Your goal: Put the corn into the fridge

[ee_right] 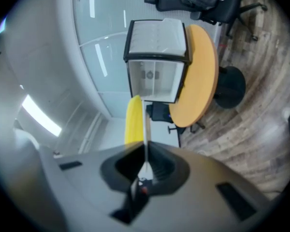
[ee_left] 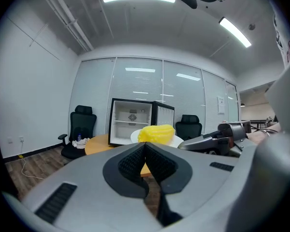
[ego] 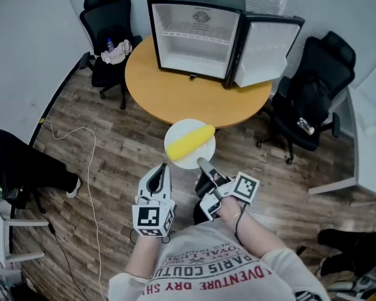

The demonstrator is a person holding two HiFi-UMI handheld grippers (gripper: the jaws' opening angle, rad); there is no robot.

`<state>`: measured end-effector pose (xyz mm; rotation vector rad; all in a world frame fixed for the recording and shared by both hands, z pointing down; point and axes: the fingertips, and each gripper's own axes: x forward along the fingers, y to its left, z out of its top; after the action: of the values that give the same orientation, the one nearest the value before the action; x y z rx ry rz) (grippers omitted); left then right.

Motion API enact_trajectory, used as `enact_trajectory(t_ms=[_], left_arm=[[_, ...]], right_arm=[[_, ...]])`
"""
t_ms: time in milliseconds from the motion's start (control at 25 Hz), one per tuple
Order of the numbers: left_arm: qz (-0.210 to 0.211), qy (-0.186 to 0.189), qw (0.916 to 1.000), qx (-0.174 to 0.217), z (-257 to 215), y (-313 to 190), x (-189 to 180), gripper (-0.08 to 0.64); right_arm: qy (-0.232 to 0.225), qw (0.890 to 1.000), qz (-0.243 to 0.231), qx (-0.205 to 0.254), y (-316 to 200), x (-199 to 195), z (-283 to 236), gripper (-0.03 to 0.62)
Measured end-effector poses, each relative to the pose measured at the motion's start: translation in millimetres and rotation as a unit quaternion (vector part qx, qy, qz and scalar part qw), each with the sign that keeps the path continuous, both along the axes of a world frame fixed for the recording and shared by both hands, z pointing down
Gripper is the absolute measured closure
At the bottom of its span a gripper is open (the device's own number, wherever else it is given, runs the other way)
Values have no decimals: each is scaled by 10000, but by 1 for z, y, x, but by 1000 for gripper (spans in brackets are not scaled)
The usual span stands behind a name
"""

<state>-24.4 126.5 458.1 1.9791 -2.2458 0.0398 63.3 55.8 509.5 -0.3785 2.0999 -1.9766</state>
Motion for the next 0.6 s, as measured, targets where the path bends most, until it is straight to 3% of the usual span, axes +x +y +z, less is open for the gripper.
enact_trajectory(t_ms=[320, 600], left_arm=[[-335, -85, 9993, 168, -19, -112, -35, 528], [-364, -153, 9990, 200, -22, -183, -48, 528]], right_arm=[[-99, 9993, -308, 167, -120, -40, -21, 554], [-20, 9989, -419, 193, -186, -56, -18, 555]])
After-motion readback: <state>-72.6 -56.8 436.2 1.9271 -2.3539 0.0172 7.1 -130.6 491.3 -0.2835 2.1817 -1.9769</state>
